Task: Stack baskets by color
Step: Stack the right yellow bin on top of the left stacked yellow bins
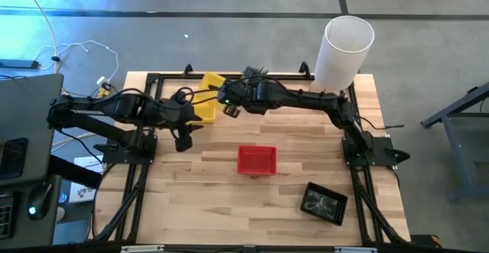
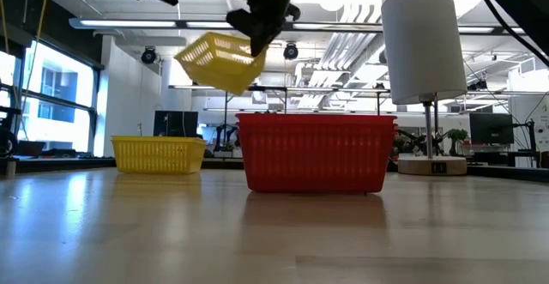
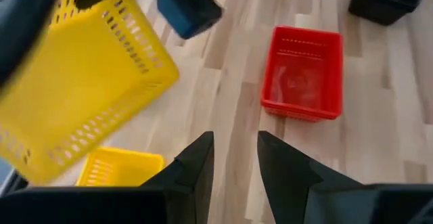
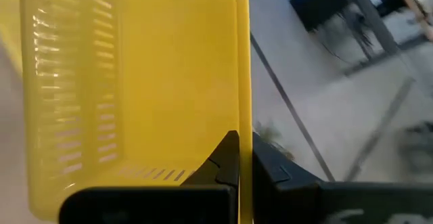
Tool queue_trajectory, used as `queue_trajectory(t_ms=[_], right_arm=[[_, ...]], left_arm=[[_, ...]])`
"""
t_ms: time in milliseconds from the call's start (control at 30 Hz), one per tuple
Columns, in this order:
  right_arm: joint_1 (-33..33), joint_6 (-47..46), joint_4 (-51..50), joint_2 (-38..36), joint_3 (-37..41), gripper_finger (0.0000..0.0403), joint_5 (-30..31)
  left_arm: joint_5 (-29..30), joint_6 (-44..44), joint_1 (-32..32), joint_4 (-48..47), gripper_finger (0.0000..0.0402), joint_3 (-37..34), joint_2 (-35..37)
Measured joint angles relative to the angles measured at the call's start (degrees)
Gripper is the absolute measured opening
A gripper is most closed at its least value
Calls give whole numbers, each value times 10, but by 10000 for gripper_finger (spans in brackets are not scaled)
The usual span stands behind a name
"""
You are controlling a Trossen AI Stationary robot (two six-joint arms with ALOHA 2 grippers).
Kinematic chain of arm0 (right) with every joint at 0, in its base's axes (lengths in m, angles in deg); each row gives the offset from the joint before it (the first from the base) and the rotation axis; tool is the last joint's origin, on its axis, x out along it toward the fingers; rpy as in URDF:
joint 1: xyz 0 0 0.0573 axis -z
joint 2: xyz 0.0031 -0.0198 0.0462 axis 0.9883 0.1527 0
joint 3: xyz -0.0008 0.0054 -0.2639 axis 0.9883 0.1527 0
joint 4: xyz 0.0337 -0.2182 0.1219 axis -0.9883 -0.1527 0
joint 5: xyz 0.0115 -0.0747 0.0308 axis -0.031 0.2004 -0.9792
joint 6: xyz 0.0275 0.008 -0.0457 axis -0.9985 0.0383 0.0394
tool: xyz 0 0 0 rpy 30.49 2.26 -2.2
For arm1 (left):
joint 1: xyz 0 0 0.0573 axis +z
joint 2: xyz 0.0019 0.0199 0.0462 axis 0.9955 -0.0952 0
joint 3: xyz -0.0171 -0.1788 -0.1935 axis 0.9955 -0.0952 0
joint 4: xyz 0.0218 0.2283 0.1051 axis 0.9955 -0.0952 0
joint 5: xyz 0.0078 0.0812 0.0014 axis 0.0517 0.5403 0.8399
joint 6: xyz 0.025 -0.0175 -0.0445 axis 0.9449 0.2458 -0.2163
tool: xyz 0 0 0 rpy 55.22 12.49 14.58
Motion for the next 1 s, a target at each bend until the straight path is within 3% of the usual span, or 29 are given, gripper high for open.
queue_trajectory(t_ms=[333, 533, 600, 900, 1000], right_arm=[[-32, 21, 104, -2, 2, 0, -85], [-31, 23, 103, -2, 3, 0, -26], [-28, 32, 103, -2, 3, 0, 0], [-26, 36, 26, -2, -41, 0, 76], [-27, 30, 12, -2, -67, 0, 91]], left_arm=[[-1, 49, -10, 78, 101, 0, -21], [-50, 66, -40, 88, 101, -1, -24], [-42, 59, -51, 87, 101, -1, -24], [182, -24, -61, 1, 101, -1, -24], [218, -39, -61, -20, 101, -1, -24]])
